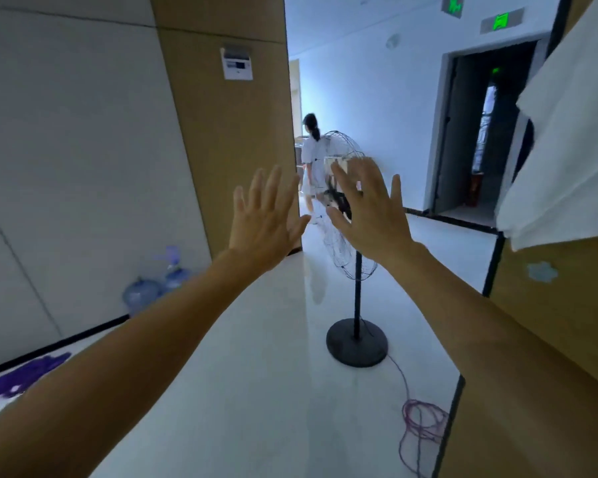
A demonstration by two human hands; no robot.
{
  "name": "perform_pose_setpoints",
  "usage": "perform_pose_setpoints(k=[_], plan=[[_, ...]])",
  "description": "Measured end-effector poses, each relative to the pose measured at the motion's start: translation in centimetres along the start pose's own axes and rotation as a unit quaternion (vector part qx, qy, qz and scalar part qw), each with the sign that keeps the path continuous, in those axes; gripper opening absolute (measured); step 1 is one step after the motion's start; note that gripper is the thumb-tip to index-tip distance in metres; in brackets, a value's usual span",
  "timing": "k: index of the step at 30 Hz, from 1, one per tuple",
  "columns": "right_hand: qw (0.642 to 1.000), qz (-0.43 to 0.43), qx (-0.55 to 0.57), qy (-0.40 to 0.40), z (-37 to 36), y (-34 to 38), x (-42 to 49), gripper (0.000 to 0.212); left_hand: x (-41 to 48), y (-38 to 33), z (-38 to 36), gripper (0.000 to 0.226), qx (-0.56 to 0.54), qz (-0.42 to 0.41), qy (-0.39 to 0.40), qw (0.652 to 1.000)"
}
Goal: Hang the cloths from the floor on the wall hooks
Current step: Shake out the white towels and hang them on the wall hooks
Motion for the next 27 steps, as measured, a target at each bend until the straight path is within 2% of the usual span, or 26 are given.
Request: perform_pose_setpoints(k=[7, 11, 17, 22, 27], plan=[[0.987, 0.112, 0.115, -0.014, -4.6, 18.2, 7.2, 0.068, -6.3, 17.8, -0.2, 0.071, 0.086, 0.094, -0.002, 0.992], [0.975, 0.160, 0.157, 0.000, -6.9, 30.7, 11.5, 0.069, -10.1, 29.7, 0.3, 0.066, 0.124, 0.150, 0.030, 0.980], [0.948, 0.229, 0.219, 0.014, -9.7, 47.6, 16.1, 0.070, -16.4, 45.7, 0.9, 0.072, 0.182, 0.230, 0.055, 0.954], [0.922, 0.276, 0.270, 0.030, -12.8, 59.3, 18.0, 0.070, -22.0, 54.9, 0.6, 0.075, 0.243, 0.295, 0.099, 0.919], [0.894, 0.317, 0.316, 0.035, -16.3, 67.9, 19.1, 0.069, -25.8, 61.5, -1.0, 0.074, 0.254, 0.354, 0.134, 0.890]])
Point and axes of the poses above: each hand's wrist, its own x-axis towards the middle knuckle, its own z-axis out of the back of the hand, y = z × x, the point moved 6 cm from there along x, towards the middle knuckle, and after that the axes turned 6 degrees about z, right-handed, at the moved point
